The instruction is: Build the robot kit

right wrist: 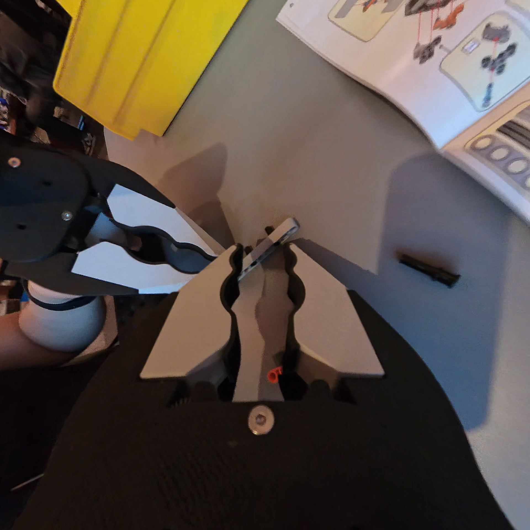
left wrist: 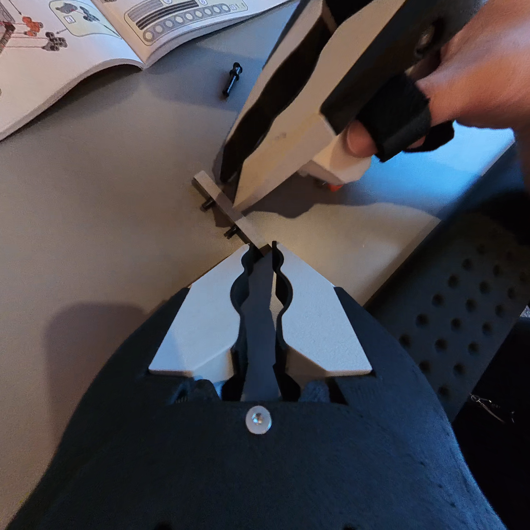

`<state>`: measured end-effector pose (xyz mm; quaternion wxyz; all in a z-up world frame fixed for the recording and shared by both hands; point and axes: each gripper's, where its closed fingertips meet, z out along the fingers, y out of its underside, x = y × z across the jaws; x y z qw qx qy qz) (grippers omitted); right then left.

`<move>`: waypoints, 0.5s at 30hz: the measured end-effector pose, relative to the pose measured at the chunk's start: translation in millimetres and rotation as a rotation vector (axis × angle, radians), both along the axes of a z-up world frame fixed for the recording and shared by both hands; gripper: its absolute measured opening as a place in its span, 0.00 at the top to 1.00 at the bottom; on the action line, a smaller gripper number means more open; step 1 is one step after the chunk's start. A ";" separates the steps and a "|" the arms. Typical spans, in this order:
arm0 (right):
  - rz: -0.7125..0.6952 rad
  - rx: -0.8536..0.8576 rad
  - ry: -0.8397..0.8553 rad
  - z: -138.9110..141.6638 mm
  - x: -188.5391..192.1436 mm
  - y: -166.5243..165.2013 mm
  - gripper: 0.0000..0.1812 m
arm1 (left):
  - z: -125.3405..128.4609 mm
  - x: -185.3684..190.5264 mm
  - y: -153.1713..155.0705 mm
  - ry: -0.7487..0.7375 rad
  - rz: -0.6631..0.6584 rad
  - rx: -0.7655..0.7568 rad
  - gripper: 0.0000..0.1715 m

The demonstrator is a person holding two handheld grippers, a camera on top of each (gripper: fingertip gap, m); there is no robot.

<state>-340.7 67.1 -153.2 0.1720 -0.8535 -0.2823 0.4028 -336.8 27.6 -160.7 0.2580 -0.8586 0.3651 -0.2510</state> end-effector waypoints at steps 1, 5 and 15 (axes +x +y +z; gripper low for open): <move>0.009 0.021 0.005 4.5 2.1 1.3 0.82 | 0.1 0.3 -0.5 -0.003 -0.002 -0.006 0.95; 0.041 0.096 0.134 42.0 12.5 1.4 0.81 | 5.3 5.3 -4.7 -0.069 -0.012 -0.045 0.91; 0.223 0.504 0.003 17.5 115.2 -21.0 0.81 | 37.5 21.4 -21.5 -0.080 -0.101 0.022 0.88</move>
